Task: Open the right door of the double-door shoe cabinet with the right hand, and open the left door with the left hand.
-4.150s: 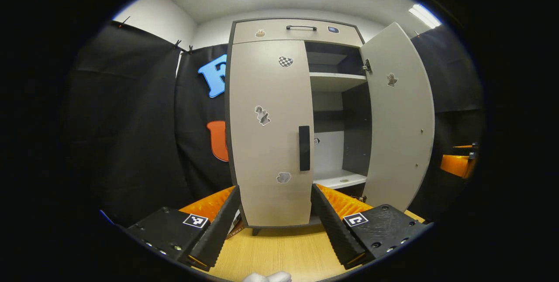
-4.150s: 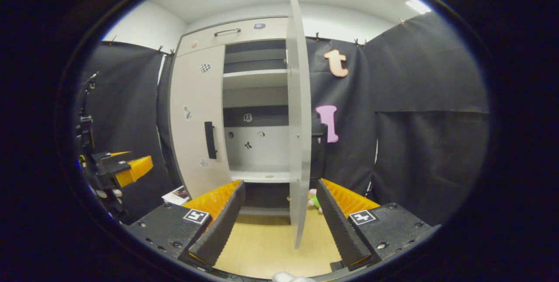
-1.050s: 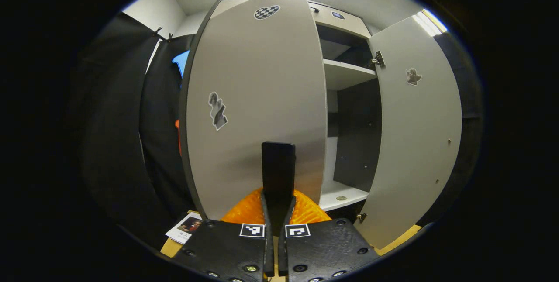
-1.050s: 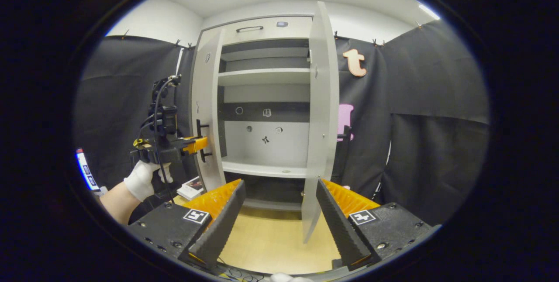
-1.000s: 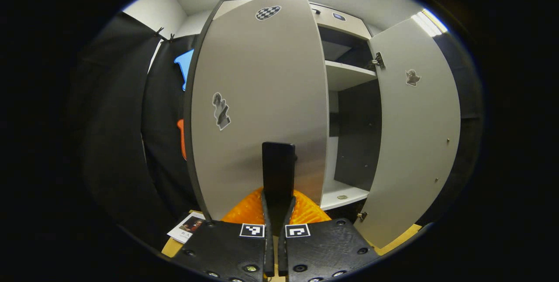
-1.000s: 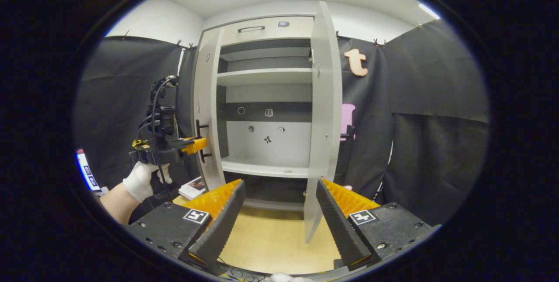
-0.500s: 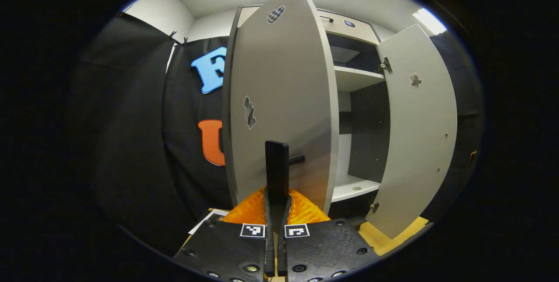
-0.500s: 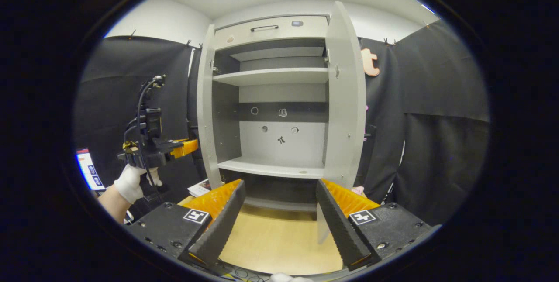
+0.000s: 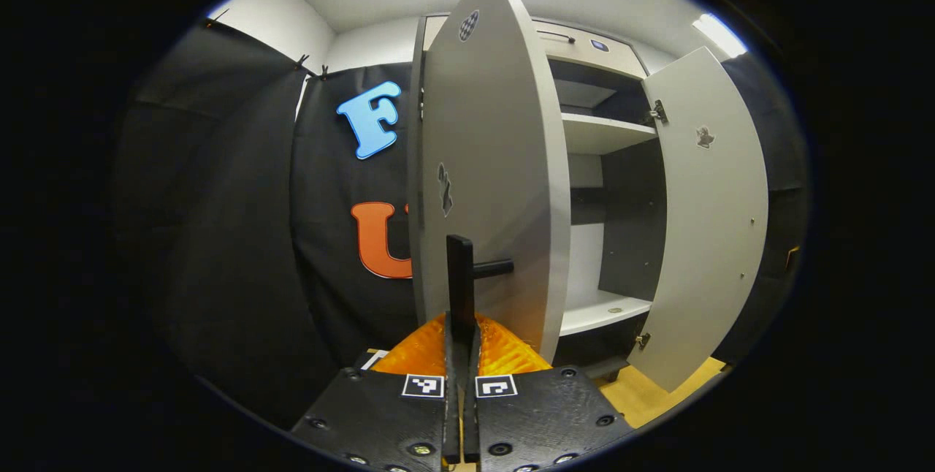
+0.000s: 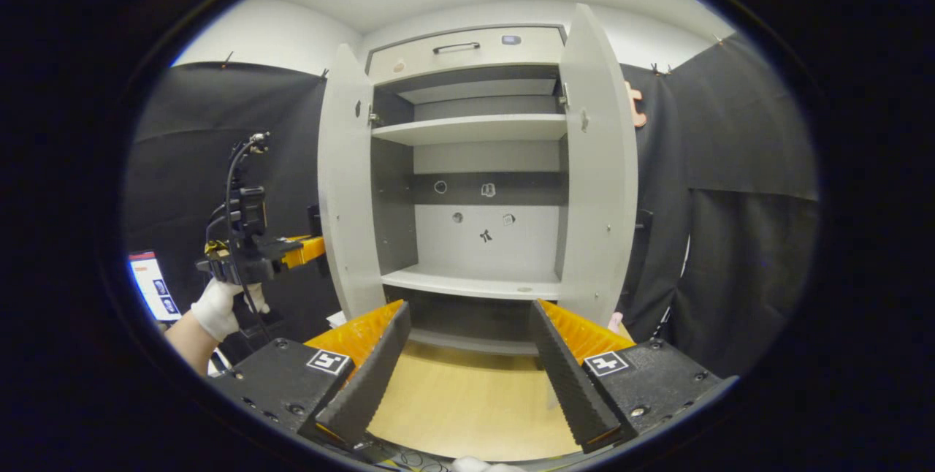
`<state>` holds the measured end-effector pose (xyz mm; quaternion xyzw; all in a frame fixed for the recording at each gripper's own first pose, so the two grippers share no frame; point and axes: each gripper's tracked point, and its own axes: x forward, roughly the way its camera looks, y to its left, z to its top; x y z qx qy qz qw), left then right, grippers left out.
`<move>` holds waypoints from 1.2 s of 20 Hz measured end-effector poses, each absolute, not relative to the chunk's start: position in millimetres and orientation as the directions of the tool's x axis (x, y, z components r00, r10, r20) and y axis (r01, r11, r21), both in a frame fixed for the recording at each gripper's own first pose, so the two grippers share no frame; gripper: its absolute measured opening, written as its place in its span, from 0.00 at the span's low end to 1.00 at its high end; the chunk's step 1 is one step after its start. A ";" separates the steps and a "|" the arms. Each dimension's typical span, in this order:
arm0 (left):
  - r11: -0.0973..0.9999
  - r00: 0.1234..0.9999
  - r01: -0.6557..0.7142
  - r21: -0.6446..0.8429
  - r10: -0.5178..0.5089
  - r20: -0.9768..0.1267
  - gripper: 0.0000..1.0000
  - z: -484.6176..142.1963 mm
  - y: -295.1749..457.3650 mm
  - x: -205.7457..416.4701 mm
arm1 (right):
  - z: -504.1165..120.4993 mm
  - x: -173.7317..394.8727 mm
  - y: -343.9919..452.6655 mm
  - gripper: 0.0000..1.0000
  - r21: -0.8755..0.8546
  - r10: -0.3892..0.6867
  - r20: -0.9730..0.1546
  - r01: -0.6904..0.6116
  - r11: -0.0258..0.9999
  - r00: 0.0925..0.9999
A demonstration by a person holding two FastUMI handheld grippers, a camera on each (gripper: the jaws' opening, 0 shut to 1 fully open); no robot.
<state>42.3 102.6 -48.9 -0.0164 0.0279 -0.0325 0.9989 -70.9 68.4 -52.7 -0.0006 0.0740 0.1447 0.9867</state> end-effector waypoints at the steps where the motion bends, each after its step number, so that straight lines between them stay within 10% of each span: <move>1: 0.997 0.996 0.072 -0.042 -0.074 -0.055 0.01 -48.5 106.3 41.1 | -52.0 -71.5 71.3 1.00 0.024 0.291 -0.148 -0.291 0.956 0.945; 24: 0.999 0.996 0.035 0.017 -0.033 -0.081 0.12 -63.2 186.9 35.3 | -49.9 -84.5 106.5 1.00 0.012 0.334 -0.144 -0.336 0.942 0.931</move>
